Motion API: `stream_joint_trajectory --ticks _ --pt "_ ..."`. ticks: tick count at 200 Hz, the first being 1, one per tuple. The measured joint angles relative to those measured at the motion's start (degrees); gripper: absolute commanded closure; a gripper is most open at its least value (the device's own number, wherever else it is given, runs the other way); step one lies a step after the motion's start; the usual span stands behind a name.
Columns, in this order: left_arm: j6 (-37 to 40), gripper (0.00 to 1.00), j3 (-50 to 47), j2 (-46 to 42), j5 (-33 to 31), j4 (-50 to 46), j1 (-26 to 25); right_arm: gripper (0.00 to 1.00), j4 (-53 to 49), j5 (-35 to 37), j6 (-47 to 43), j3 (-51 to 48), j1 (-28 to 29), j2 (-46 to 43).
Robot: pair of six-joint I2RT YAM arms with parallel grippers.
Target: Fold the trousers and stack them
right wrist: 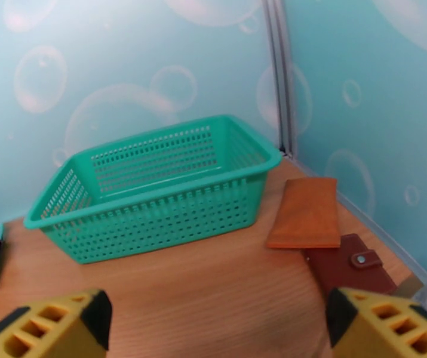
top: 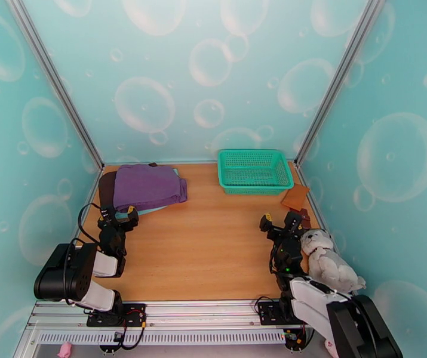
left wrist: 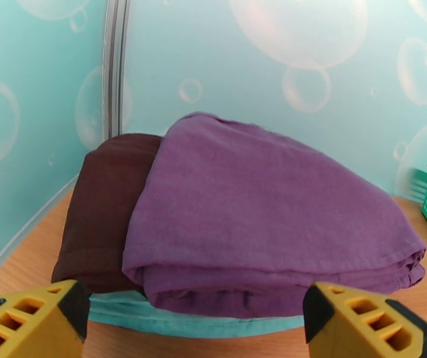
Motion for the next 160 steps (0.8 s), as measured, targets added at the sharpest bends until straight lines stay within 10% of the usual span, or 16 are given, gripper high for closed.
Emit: stream_joint_trajectory --ticks 54,160 --pt "-0.04 0.0 3.08 0.07 -3.08 -1.75 -0.46 0.01 23.52 -5.2 -4.44 0.85 -5.77 27.3" --pt "0.22 0.01 3.23 0.11 -5.01 -2.51 -1.27 0.01 11.34 -10.32 -5.25 12.2 -6.54 25.92"
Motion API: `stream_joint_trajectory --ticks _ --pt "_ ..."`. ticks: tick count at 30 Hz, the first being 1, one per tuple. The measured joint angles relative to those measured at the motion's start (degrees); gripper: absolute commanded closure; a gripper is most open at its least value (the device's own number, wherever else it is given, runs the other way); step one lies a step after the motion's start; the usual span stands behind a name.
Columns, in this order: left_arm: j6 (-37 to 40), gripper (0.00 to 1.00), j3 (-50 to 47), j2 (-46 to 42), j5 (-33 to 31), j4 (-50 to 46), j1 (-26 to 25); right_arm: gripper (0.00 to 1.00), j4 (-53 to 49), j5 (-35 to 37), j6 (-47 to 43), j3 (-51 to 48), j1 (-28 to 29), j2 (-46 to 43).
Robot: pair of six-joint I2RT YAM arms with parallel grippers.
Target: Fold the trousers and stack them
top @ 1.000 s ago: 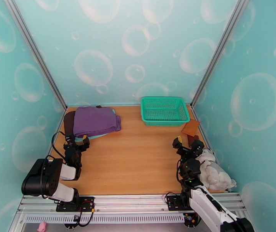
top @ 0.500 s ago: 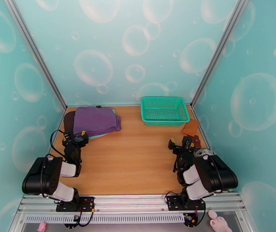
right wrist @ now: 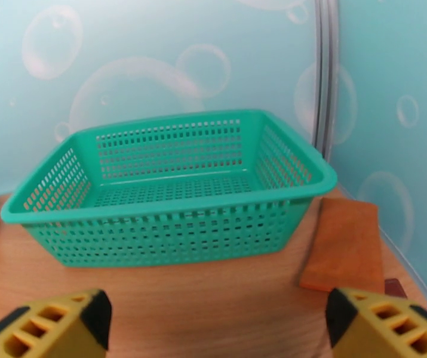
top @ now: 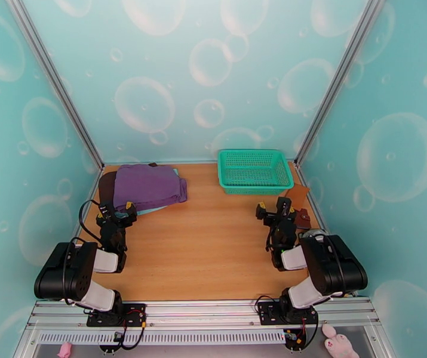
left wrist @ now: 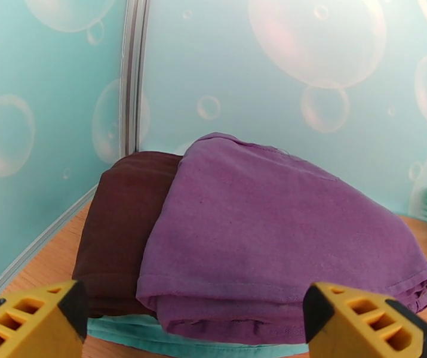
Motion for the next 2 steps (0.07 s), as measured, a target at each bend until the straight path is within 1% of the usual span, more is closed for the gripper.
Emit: stream_joint_trajectory --ticks 2 --pt "0.0 0.01 0.0 0.0 -0.02 0.0 0.0 0.01 -1.4 -0.44 0.0 0.7 -0.9 0.0"
